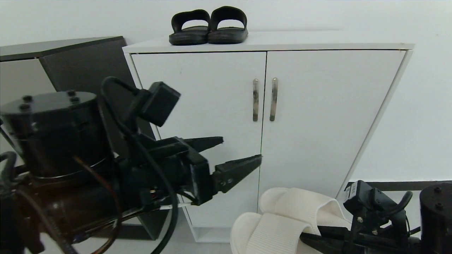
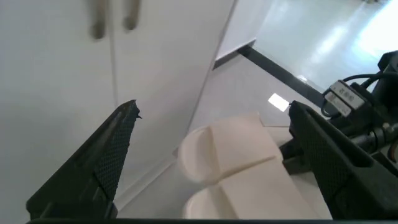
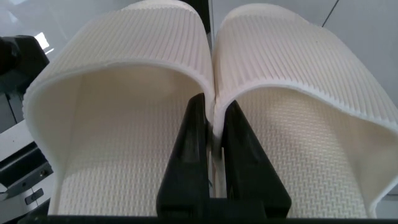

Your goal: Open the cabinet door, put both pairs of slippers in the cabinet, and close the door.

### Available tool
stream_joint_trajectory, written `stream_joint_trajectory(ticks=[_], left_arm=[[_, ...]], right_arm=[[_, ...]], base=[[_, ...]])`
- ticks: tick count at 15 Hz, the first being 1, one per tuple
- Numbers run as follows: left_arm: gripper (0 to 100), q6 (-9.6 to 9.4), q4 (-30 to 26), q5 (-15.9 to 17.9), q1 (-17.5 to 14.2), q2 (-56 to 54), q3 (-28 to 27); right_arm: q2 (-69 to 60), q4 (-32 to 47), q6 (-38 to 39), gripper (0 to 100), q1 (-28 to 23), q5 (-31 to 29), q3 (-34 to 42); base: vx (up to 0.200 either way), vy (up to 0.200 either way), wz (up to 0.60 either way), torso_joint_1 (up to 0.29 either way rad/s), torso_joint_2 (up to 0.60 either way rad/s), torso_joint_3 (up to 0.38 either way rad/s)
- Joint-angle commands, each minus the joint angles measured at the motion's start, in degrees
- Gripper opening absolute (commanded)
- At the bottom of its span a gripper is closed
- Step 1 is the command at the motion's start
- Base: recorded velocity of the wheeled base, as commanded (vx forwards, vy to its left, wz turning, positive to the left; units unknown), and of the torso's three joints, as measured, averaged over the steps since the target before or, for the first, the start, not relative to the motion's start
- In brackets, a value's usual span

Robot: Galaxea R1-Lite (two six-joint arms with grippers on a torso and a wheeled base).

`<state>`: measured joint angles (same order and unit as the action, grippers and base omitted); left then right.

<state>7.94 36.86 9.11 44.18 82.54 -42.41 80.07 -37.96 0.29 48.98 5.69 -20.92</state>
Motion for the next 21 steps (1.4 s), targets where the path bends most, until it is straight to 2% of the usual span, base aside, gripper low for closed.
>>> stream_joint_trajectory(ticks=[1, 3, 4, 5, 6, 7, 9, 11, 13, 15, 16, 18, 21], left_arm=[[100, 0.15, -0.2, 0.5, 2.0, 8.1, -5.8], [100, 0.41, -0.3, 3.9, 1.7, 10.3, -9.5], [100, 1.56, -0.4, 7.4, 0.6, 10.9, -11.2], [100, 3.31, -0.4, 10.3, 0.2, 11.7, -12.8], [100, 6.04, -0.4, 13.4, -0.4, 13.0, -15.2], [100, 8.24, -0.5, 14.9, -0.7, 14.0, -17.5], [100, 10.26, -0.5, 16.0, -0.7, 15.4, -19.9], [100, 10.61, -1.5, 15.5, -0.8, 18.1, -23.1], [100, 10.52, -2.1, 12.1, -2.0, 20.3, -26.8], [100, 10.08, -2.8, 11.1, -2.8, 20.4, -27.7], [100, 9.2, -3.2, 8.6, -3.0, 20.5, -28.0], [100, 6.92, -3.4, 5.8, -3.4, 20.9, -28.9], [100, 6.39, -3.7, 3.5, -3.7, 23.6, -31.5]], right_arm=[[-0.1, -0.1, 0.0, 0, 0.1, 0.0, 0.3], [0.1, -0.1, 0.0, 0, 0.1, 0.0, 0.4], [-0.1, -0.1, 0.0, 0, 0.1, 0.0, 0.4], [-0.1, -0.1, 0.0, 0, 0.1, 0.0, 0.4], [0.1, -0.1, -0.1, 0, 0.1, 0.0, 0.5], [0.1, 0.0, -0.1, 0, 0.1, -0.1, 0.5], [0.2, 0.0, -0.1, 0, 0.1, -0.1, 0.5], [0.4, 0.0, -0.1, 0, 0.1, -0.1, 0.5], [0.8, 0.0, -0.1, 0, 0.1, -0.1, 0.5], [0.8, 0.0, -0.1, 0, 0.1, -0.1, 0.5], [0.8, 0.0, -0.1, 0, 0.1, -0.2, 0.5], [0.9, 0.0, -0.1, 0, 0.1, -0.2, 0.4], [1.2, 0.0, -0.1, 0, 0.1, -0.3, 0.4]], base=[[0.0, 0.0, 0.0, 0.0, 0.0, 0.0], [0.0, 0.0, 0.0, 0.0, 0.0, 0.0], [0.0, 0.0, 0.0, 0.0, 0.0, 0.0], [0.0, 0.0, 0.0, 0.0, 0.0, 0.0], [0.0, 0.0, 0.0, 0.0, 0.0, 0.0], [0.0, 0.0, 0.0, 0.0, 0.0, 0.0], [0.0, 0.0, 0.0, 0.0, 0.0, 0.0], [0.0, 0.0, 0.0, 0.0, 0.0, 0.0], [0.0, 0.0, 0.0, 0.0, 0.0, 0.0], [0.0, 0.0, 0.0, 0.0, 0.0, 0.0], [0.0, 0.0, 0.0, 0.0, 0.0, 0.0], [0.0, 0.0, 0.0, 0.0, 0.0, 0.0], [0.0, 0.0, 0.0, 0.0, 0.0, 0.0]])
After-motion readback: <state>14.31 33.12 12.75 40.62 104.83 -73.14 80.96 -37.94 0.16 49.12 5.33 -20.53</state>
